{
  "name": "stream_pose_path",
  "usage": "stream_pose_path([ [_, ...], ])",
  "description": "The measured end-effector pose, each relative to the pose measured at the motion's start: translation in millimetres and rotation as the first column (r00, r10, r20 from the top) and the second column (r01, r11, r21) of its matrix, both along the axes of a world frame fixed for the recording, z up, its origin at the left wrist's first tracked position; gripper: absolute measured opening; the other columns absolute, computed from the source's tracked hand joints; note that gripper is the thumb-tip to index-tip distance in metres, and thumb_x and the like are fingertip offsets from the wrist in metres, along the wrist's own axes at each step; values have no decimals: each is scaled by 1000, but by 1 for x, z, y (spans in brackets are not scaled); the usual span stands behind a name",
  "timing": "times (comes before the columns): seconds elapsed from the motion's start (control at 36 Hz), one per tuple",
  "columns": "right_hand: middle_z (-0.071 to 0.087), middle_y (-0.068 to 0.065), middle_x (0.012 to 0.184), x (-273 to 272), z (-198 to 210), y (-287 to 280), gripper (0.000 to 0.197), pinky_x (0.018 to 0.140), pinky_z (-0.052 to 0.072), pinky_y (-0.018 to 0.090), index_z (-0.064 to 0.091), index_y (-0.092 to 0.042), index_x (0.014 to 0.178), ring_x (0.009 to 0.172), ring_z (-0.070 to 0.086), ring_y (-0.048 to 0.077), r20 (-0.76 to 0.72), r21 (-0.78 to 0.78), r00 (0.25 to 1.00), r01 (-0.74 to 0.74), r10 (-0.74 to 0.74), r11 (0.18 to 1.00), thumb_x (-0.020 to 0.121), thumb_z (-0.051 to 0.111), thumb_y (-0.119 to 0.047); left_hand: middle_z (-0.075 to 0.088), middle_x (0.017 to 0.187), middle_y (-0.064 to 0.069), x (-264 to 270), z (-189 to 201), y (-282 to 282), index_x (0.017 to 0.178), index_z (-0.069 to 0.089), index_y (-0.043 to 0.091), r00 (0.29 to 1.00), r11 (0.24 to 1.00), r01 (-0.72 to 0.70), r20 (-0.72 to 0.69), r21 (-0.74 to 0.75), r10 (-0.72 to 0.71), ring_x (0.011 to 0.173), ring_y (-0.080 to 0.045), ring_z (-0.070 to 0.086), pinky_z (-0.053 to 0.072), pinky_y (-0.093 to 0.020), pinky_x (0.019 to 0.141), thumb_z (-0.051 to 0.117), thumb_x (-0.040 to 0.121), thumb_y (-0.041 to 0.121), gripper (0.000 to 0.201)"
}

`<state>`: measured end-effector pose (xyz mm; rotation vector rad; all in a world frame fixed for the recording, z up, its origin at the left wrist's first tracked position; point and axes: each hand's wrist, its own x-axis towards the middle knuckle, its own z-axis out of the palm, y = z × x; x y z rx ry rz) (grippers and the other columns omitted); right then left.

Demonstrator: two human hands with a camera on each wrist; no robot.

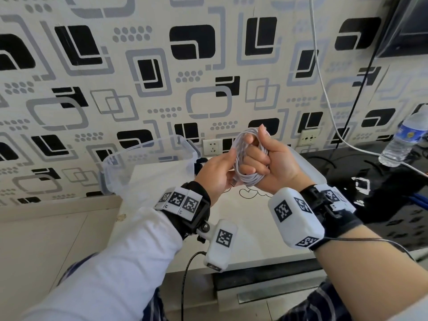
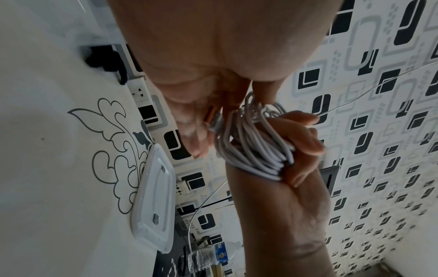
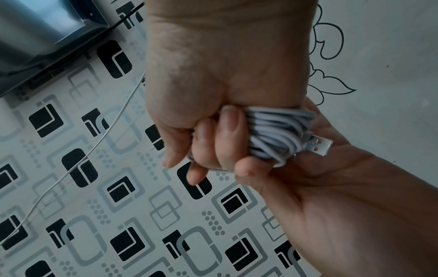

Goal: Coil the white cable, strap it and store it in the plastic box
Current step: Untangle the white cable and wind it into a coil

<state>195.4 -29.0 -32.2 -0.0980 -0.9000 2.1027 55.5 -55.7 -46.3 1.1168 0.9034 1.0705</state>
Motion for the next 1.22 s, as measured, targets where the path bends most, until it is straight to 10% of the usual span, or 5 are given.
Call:
stream_pose_path([
  [0.5, 17, -4, 44, 2, 2, -3, 37, 48, 35, 25, 54, -9, 85, 34, 15, 12, 7, 15, 997, -71, 71, 997, 98, 36, -38, 62, 117, -30, -6, 2, 1, 127, 59, 11, 1000, 999, -11, 18, 33, 10, 98, -34, 60, 48, -46, 85, 21, 101, 53, 62],
  [0.72, 20, -4, 43, 8, 5, -3, 34, 47, 38, 25, 49, -8, 84, 34, 18, 13, -68, -7, 996, -51, 51, 999, 96, 39, -38, 66, 96, -24, -12, 1, 4, 115, 62, -3, 992, 998, -4, -123, 59, 11, 80, -31, 67, 60, -40, 77, 50, 98, 2, 22],
  [1.22, 29, -5, 35, 3, 1, -2, 41, 44, 39, 24, 39, -15, 62, 33, 13, 12, 51, -83, 987, 159, -155, 984, 95, 42, -39, 67, 96, -25, -3, -1, -6, 122, 57, -1, 985, 998, 47, -168, 30, -41, 84, -35, 68, 57, -44, 88, 41, 90, -9, 37],
])
